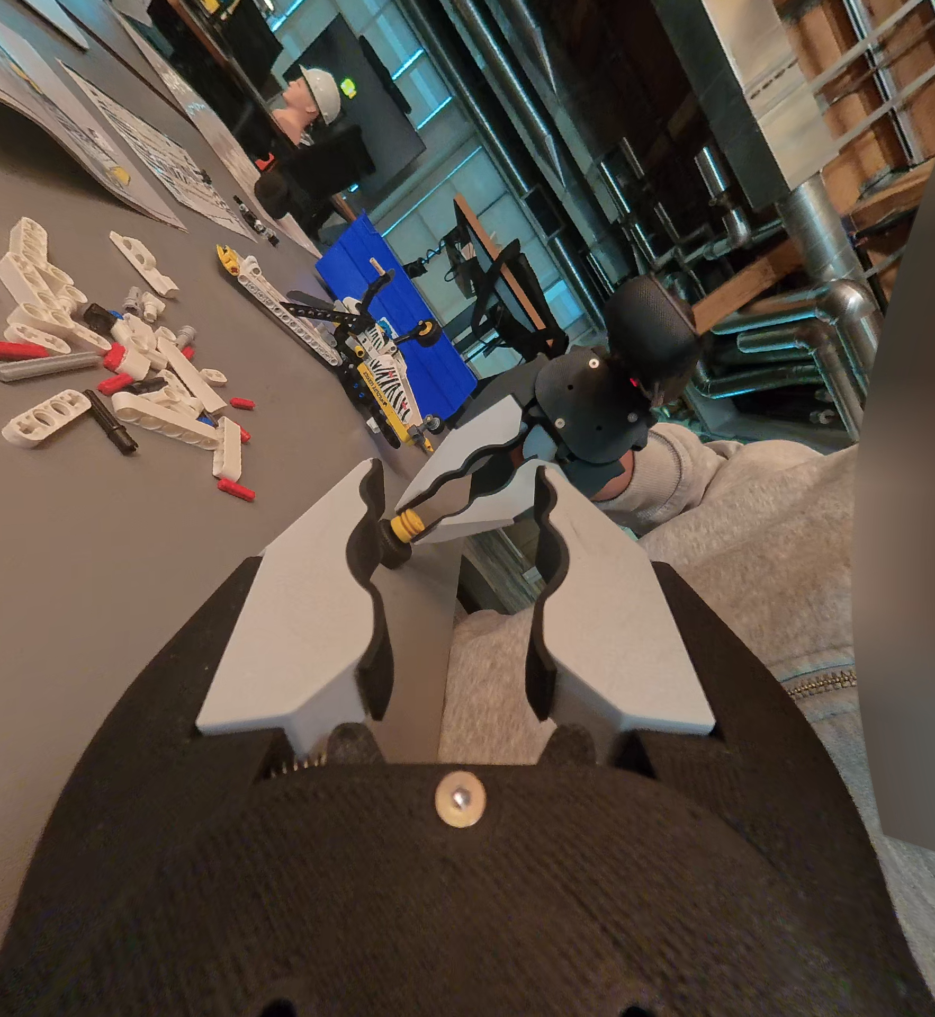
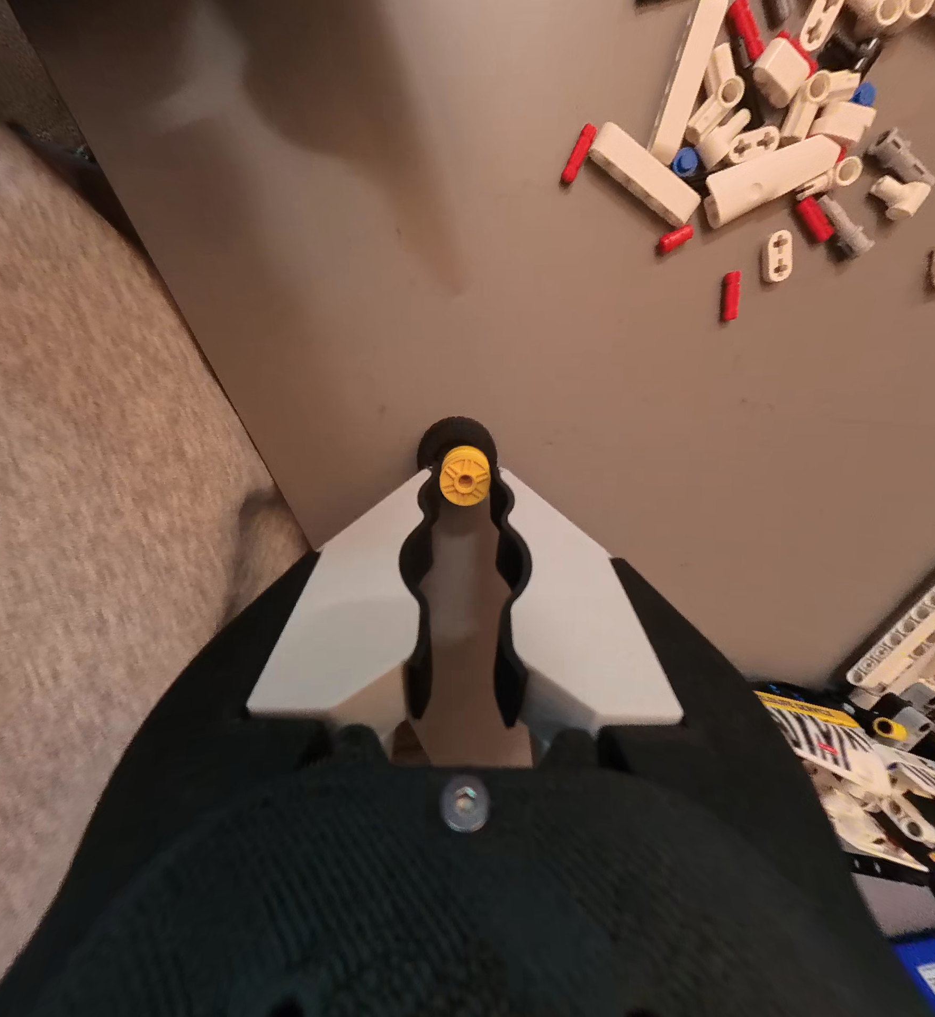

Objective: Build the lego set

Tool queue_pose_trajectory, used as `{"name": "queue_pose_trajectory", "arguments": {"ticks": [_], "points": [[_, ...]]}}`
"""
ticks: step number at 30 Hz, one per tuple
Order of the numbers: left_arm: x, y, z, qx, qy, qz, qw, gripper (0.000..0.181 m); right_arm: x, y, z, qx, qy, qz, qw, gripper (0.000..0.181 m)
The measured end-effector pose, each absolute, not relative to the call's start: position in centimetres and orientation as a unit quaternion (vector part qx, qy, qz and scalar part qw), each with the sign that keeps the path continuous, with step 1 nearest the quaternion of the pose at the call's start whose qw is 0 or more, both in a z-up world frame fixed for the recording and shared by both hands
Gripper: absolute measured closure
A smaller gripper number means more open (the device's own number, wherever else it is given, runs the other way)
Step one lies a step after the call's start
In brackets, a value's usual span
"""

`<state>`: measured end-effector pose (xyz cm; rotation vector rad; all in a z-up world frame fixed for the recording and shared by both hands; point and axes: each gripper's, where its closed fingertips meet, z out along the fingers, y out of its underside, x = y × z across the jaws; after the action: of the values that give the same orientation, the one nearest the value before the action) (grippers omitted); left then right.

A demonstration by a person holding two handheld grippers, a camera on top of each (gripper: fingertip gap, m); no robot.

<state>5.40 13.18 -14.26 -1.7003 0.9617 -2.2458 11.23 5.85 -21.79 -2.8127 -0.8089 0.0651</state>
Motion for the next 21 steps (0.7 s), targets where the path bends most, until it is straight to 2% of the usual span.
{"name": "queue_pose_trajectory", "arguments": {"ticks": [21], "points": [[5.36,13.24,-14.19,-0.568,0.320,-0.754,0.081,0.128,10.84,5.91,-22.06,-0.947,-0.312,0.010,0.073,0.165]]}}
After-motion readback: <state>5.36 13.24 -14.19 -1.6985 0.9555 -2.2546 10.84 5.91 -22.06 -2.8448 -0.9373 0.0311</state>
